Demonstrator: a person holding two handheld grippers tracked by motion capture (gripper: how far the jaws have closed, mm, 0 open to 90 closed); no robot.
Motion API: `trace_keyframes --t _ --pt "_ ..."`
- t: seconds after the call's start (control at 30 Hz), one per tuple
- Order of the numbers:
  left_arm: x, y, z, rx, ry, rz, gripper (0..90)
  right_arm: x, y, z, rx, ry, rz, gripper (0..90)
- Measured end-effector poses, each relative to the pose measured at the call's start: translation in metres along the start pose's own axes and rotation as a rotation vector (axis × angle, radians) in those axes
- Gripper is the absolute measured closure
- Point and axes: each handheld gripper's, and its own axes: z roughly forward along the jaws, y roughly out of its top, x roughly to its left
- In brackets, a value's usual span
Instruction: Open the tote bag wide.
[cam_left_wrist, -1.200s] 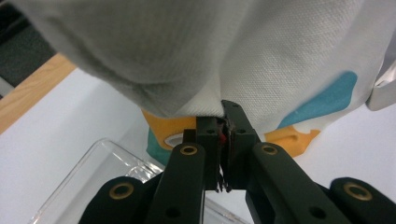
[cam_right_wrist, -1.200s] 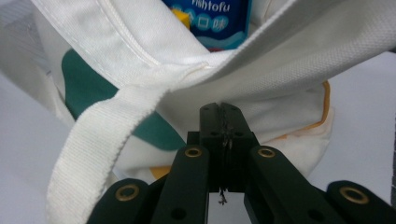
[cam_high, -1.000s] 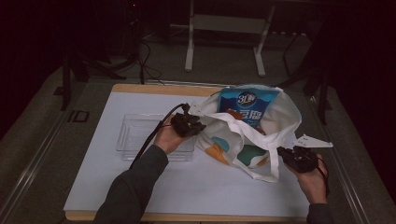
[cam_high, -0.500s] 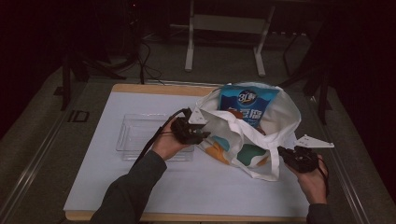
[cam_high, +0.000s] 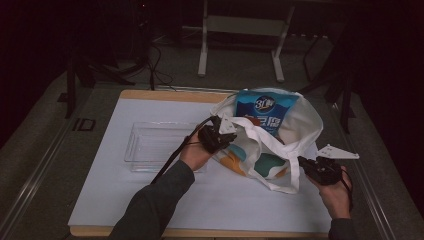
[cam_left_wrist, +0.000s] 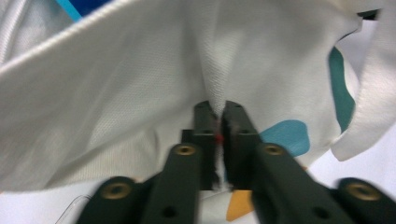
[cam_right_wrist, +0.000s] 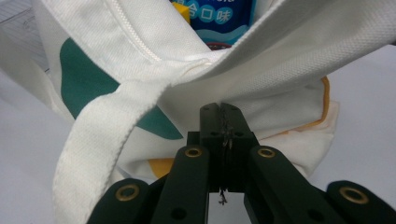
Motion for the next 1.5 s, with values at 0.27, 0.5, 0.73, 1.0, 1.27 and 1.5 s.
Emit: trace_keyframes --t 0.27,0.5,0.73,1.0,1.27,1.5 --pt "-0.008 -0.003 -0.017 -0.022 -0.010 0.018 89.0 -0.005 0.001 -0.009 -0.047 -0.015 0.018 89.4" --pt "-0.014 -0.012 -0.026 -0.045 -0.025 0.023 89.0 -0.005 0.002 -0.018 -0.090 -0.029 0.009 89.4" --pt "-0.016 -0.023 -0.023 -0.028 -0.062 -0.007 88.9 -0.003 -0.004 -0.022 -0.083 -0.021 -0.003 89.4" --pt "-0.017 -0.034 -0.008 0.027 -0.057 -0.017 88.8 -0.002 -0.011 -0.012 -0.042 -0.020 0.003 89.3" --pt "-0.021 -0.045 0.010 0.088 -0.070 -0.025 88.7 -0.006 -0.023 -0.002 0.006 -0.022 0.032 89.4" --pt "-0.024 -0.050 0.024 0.142 -0.078 -0.024 88.7 -0.010 -0.036 0.008 0.067 -0.033 0.054 90.0"
